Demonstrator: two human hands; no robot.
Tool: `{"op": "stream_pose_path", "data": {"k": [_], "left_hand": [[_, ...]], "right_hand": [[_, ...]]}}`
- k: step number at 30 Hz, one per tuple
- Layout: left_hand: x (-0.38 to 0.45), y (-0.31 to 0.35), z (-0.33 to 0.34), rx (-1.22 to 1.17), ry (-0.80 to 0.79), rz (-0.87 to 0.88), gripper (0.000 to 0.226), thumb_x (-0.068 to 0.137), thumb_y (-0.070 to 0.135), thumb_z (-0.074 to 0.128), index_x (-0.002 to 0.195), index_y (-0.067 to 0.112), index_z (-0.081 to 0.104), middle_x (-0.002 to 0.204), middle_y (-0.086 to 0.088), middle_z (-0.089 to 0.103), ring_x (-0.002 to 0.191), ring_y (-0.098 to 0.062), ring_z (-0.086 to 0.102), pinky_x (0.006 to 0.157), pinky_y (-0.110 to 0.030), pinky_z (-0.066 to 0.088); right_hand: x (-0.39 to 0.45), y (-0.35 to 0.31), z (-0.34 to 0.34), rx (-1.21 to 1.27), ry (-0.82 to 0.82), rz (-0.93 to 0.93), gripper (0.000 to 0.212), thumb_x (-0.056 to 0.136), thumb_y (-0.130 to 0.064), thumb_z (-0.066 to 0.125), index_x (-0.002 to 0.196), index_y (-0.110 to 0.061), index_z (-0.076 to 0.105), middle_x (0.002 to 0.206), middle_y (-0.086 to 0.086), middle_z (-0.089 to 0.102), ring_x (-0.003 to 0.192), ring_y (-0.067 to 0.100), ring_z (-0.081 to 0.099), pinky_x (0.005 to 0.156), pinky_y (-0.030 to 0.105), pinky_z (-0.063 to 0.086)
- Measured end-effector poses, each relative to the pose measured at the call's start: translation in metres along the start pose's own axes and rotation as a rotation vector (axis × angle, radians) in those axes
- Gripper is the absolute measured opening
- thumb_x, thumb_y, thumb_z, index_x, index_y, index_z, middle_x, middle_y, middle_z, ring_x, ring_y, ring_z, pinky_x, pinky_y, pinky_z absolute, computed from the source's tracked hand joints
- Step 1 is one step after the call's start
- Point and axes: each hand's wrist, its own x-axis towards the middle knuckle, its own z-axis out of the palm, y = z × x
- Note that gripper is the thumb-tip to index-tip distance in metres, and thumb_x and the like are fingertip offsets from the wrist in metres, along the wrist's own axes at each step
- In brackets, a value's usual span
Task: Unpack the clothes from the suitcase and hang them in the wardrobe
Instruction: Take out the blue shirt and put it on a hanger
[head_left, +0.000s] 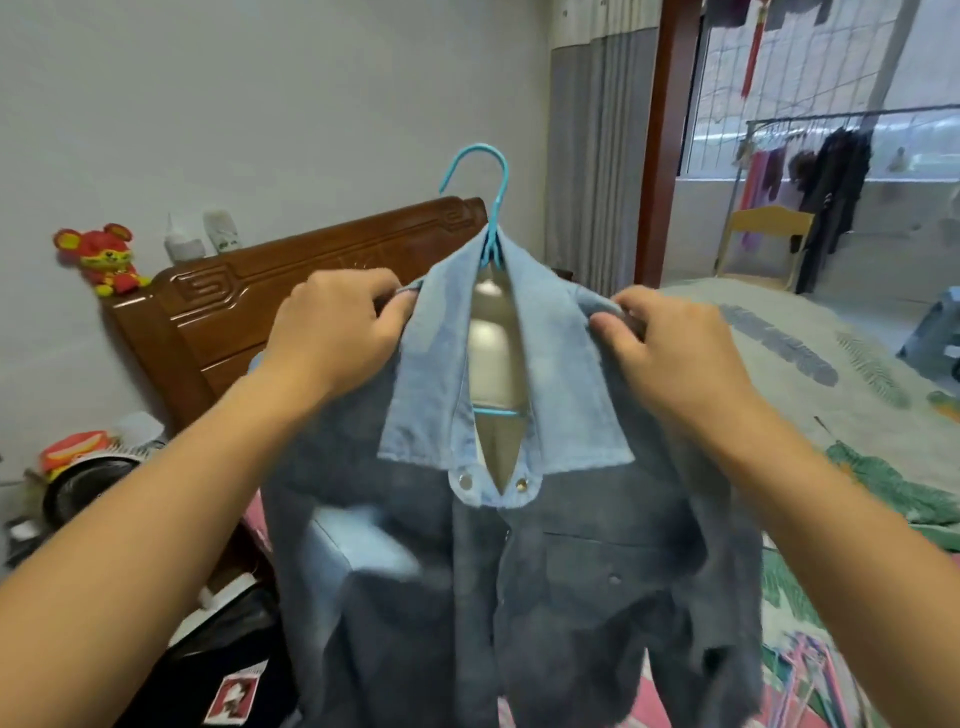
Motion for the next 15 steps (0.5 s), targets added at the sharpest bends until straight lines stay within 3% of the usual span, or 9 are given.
{"op": "stream_pose_path", "data": {"k": [3,5,6,8,10,12,13,15], "left_hand": [[0.040,-0.024,0.051,-0.104,-0.168,-0.059,0.025,0.096,0.046,0.055,0.086,0.029,0.070,0.082,0.007,0.063,0.083,-0.021,0.060,0.072,-0.037,0.048],[0.051,-0.041,0.117,-0.110,-0.297,-0.029,0.027,0.095,0.044,0.058,0.088,0.025,0.075,0.083,-0.001,0.060,0.089,-0.029,0.062,0.074,-0.038,0.049],[0.052,-0.047,0.156,-0.087,-0.352,-0.015,0.028,0.094,0.045,0.059,0.089,0.024,0.077,0.082,-0.004,0.058,0.089,-0.031,0.061,0.072,-0.037,0.048],[0.053,-0.055,0.245,-0.058,-0.489,-0.025,0.032,0.094,0.046,0.057,0.086,0.021,0.076,0.080,-0.010,0.063,0.085,-0.036,0.062,0.067,-0.037,0.047],[0.061,-0.056,0.342,-0.110,-0.619,-0.110,0.034,0.095,0.039,0.057,0.082,0.012,0.073,0.083,-0.016,0.068,0.084,-0.039,0.064,0.067,-0.037,0.046],[0.070,-0.051,0.442,-0.283,-0.662,-0.236,0.024,0.097,0.026,0.059,0.089,0.008,0.072,0.093,-0.018,0.070,0.093,-0.036,0.065,0.073,-0.034,0.046],[0.070,-0.048,0.490,-0.435,-0.655,-0.308,0.020,0.098,0.021,0.059,0.108,0.008,0.070,0.107,-0.015,0.070,0.101,-0.031,0.065,0.079,-0.032,0.048],[0.033,-0.037,0.567,-0.773,-0.689,-0.464,0.049,0.099,0.007,0.055,0.148,0.009,0.045,0.132,-0.004,0.058,0.107,-0.019,0.059,0.086,-0.025,0.050]], "right_hand": [[0.035,0.037,0.032,-0.010,-0.186,0.080,0.022,0.097,-0.019,0.052,0.111,-0.021,0.068,0.098,-0.004,0.062,0.089,0.020,0.055,0.076,0.032,0.041],[0.043,0.079,0.071,-0.086,-0.335,0.168,0.013,0.095,-0.016,0.054,0.083,-0.019,0.060,0.085,0.003,0.058,0.082,0.026,0.051,0.068,0.034,0.035],[0.042,0.102,0.097,-0.132,-0.398,0.224,0.023,0.095,-0.016,0.056,0.073,-0.018,0.051,0.080,0.007,0.057,0.079,0.029,0.051,0.065,0.036,0.033],[0.040,0.153,0.154,-0.196,-0.485,0.325,0.023,0.096,-0.017,0.054,0.074,-0.017,0.048,0.086,0.016,0.061,0.082,0.034,0.056,0.067,0.039,0.042],[0.044,0.212,0.212,-0.283,-0.487,0.405,0.010,0.096,-0.016,0.050,0.088,-0.014,0.056,0.099,0.021,0.065,0.089,0.039,0.060,0.074,0.043,0.050],[0.050,0.278,0.271,-0.353,-0.434,0.509,0.019,0.097,-0.016,0.049,0.112,-0.011,0.059,0.116,0.027,0.063,0.103,0.044,0.060,0.085,0.046,0.051],[0.048,0.311,0.299,-0.366,-0.416,0.566,0.034,0.098,-0.018,0.048,0.130,-0.010,0.053,0.125,0.029,0.060,0.112,0.046,0.057,0.092,0.047,0.049],[0.014,0.366,0.360,-0.362,-0.450,0.628,0.061,0.096,-0.028,0.046,0.152,-0.009,0.030,0.138,0.028,0.052,0.123,0.047,0.052,0.101,0.047,0.045]]}}
